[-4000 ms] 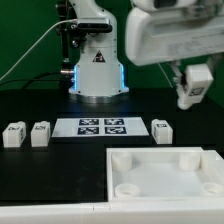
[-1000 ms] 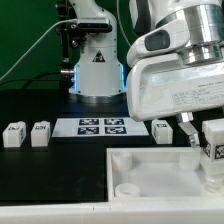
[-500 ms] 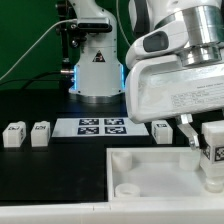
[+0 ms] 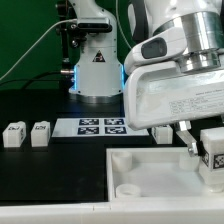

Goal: Assemble one leg

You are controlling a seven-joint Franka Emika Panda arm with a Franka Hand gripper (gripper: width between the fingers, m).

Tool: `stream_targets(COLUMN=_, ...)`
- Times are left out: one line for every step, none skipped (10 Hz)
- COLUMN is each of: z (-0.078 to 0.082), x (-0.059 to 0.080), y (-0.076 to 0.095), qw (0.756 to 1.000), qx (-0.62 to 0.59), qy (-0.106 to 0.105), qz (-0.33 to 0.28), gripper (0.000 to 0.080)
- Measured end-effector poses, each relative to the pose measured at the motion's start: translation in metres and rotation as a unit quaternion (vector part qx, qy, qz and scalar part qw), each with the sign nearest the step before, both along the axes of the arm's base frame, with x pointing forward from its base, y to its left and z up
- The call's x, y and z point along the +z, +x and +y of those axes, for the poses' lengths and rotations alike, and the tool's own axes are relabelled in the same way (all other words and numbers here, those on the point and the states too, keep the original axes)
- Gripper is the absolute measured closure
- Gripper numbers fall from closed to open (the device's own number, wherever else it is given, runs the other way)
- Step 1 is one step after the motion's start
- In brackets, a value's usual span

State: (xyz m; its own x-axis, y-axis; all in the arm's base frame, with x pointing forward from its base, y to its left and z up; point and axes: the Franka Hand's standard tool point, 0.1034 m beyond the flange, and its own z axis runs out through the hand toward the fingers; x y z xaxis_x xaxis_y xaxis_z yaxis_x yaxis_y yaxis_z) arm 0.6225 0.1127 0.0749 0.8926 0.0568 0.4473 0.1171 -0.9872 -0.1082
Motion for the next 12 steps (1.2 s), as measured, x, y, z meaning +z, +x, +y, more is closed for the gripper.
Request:
stream_targets(z=0.0029, x=-0.0027, y=-0.0014, qw=1.000, qx=0.000, qy=0.000, qz=-0.002, gripper=0.0508)
stream_targets(z=0.0033, x=-0.0031, y=-0.0016, qw=1.000, qx=-0.002, qy=-0.003, qz=-0.012, gripper=0.0508)
stream_targets(z=0.0039, x=-0.0037, y=-0.0018, qw=1.000, qx=-0.004, qy=-0.008, qz=-0.021, gripper=0.0508)
stream_targets(z=0.0047, x=-0.0042, y=-0.0015, qw=0.999, qx=-0.006, qy=-0.015, qz=-0.030, gripper=0.0507)
stream_targets(z=0.0057, x=-0.0042, y=-0.0020, qw=0.999, qx=-0.009, qy=-0.019, qz=-0.037, gripper=0.0506)
stream_targets(z=0.0067, x=-0.0041, y=-0.0031, qw=0.999, qx=-0.018, qy=-0.022, qz=-0.044, gripper=0.0506)
stream_targets(z=0.0074, x=-0.0041, y=-0.0041, qw=0.998, qx=-0.032, qy=-0.027, qz=-0.045, gripper=0.0506)
stream_targets(z=0.0077, x=-0.0040, y=-0.0042, qw=0.998, qx=-0.027, qy=-0.035, qz=-0.046, gripper=0.0506)
stream_targets(z=0.0070, x=-0.0039, y=-0.0040, qw=0.998, qx=-0.027, qy=-0.035, qz=-0.046, gripper=0.0506)
stream_targets(z=0.0071, x=-0.0040, y=-0.0041, qw=0.998, qx=-0.027, qy=-0.035, qz=-0.046, gripper=0.0506)
stream_targets(z=0.0070, x=-0.0041, y=-0.0041, qw=0.998, qx=-0.027, qy=-0.035, qz=-0.046, gripper=0.0326)
stream_targets(z=0.0070, x=-0.0041, y=-0.0041, qw=0.998, qx=-0.027, qy=-0.035, qz=-0.046, gripper=0.0210)
